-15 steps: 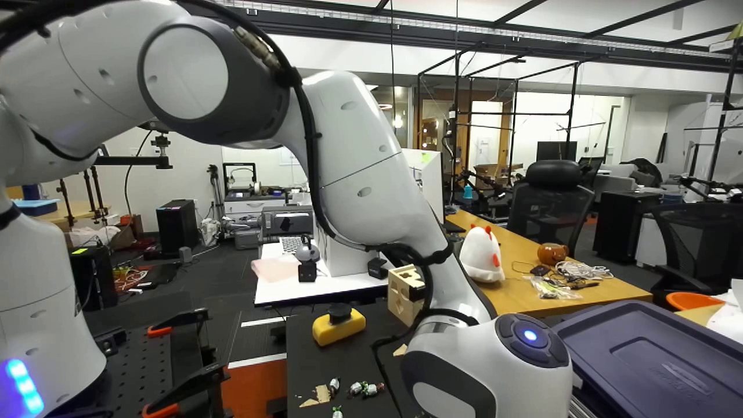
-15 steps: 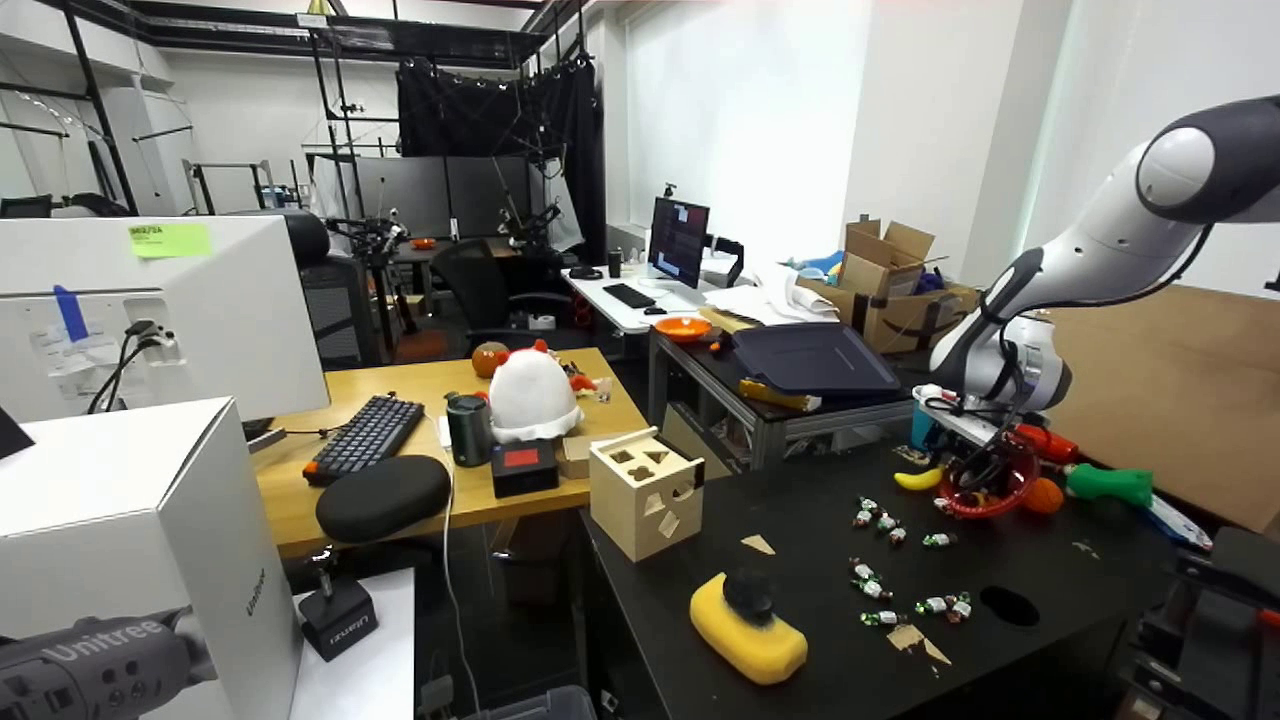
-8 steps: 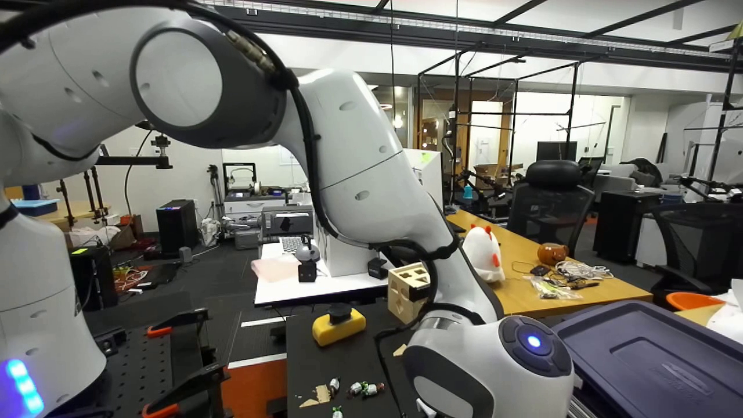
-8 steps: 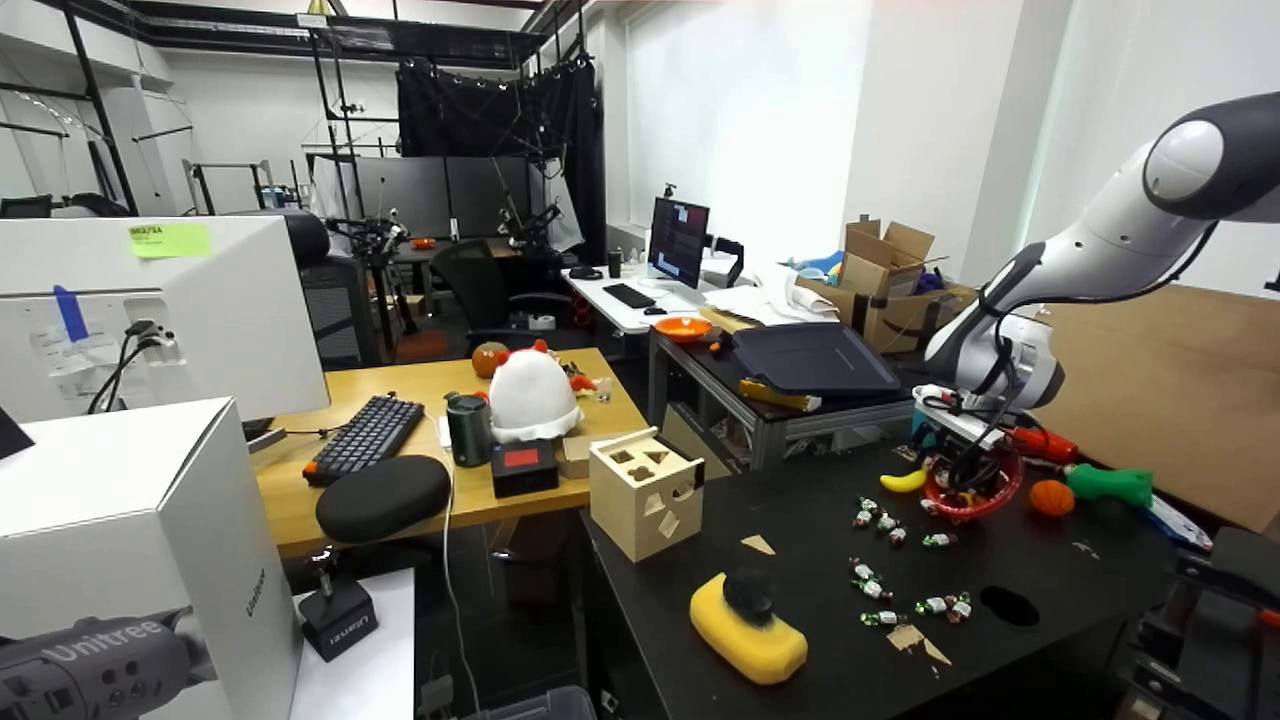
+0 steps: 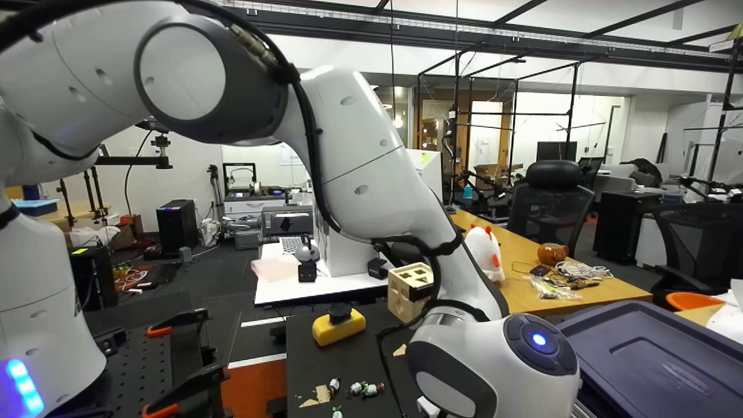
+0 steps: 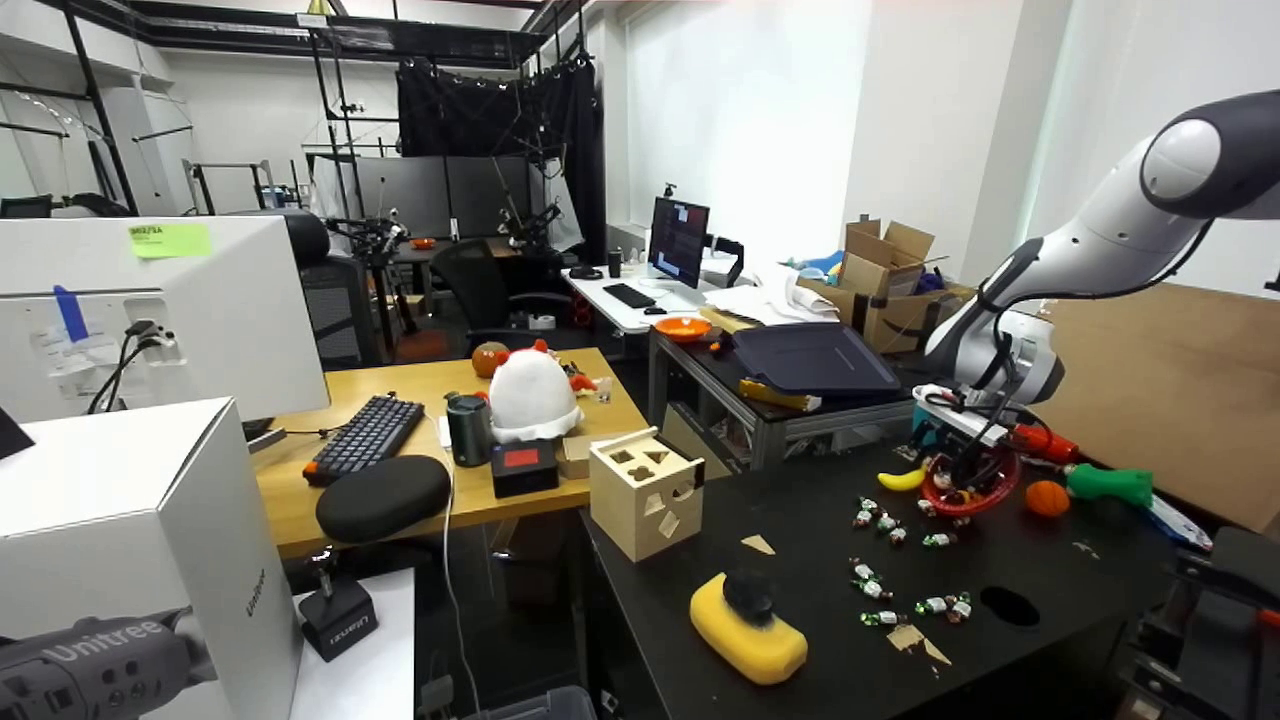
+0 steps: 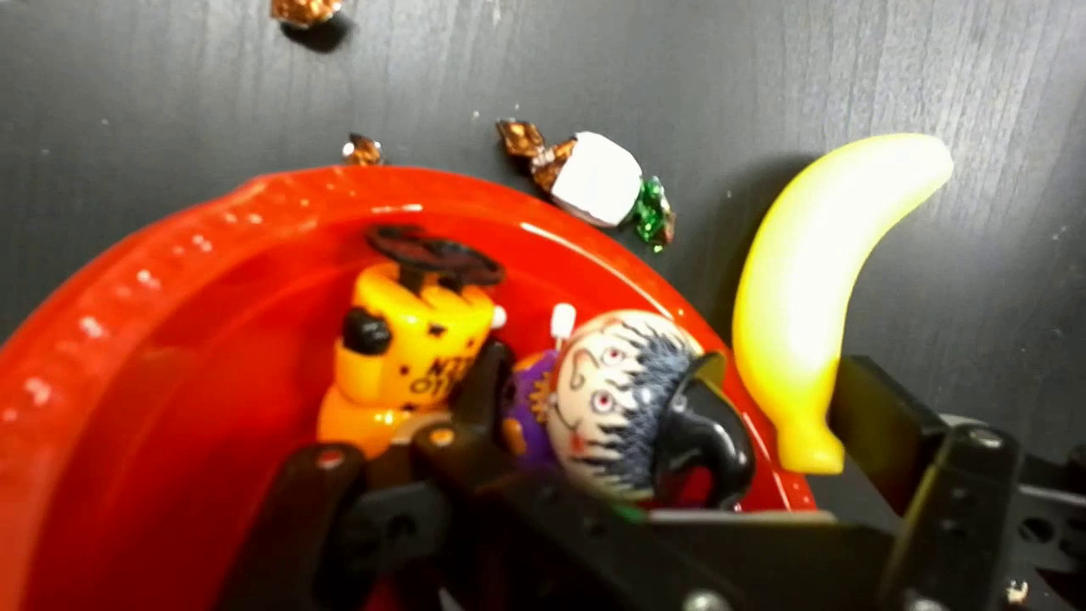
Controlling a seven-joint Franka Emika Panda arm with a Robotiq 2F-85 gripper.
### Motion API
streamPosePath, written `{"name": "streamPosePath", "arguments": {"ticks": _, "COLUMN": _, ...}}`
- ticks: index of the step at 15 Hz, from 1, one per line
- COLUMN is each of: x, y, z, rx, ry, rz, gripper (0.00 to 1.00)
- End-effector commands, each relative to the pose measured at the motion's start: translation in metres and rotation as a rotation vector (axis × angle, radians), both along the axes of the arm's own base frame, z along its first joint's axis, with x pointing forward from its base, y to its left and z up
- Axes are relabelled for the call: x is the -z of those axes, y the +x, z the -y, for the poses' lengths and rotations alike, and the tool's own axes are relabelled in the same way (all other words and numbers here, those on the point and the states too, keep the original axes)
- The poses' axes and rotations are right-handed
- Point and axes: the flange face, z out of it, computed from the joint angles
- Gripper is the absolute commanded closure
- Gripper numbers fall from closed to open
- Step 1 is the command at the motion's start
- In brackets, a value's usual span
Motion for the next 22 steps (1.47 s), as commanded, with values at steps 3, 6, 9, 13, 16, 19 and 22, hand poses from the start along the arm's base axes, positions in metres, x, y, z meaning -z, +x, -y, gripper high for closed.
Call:
{"name": "streamPosePath", "arguments": {"ticks": 3, "x": -0.06, "y": -0.023, "z": -0.011, "rx": 0.024, "ry": -0.137, "rz": -0.068, "gripper": 0.0}}
{"name": "streamPosePath", "arguments": {"ticks": 6, "x": -0.094, "y": -0.032, "z": -0.024, "rx": 0.011, "ry": -0.217, "rz": -0.096, "gripper": 0.0}}
{"name": "streamPosePath", "arguments": {"ticks": 9, "x": -0.117, "y": -0.031, "z": -0.038, "rx": -0.034, "ry": -0.237, "rz": -0.096, "gripper": 0.0}}
{"name": "streamPosePath", "arguments": {"ticks": 13, "x": -0.129, "y": -0.004, "z": -0.054, "rx": -0.1, "ry": -0.212, "rz": -0.044, "gripper": 0.0}}
{"name": "streamPosePath", "arguments": {"ticks": 16, "x": -0.12, "y": 0.021, "z": -0.062, "rx": -0.154, "ry": -0.179, "rz": -0.025, "gripper": 0.0}}
{"name": "streamPosePath", "arguments": {"ticks": 19, "x": -0.103, "y": 0.047, "z": -0.074, "rx": -0.211, "ry": -0.139, "rz": -0.036, "gripper": 0.0}}
{"name": "streamPosePath", "arguments": {"ticks": 22, "x": -0.086, "y": 0.073, "z": -0.084, "rx": -0.268, "ry": -0.115, "rz": -0.069, "gripper": 0.0}}
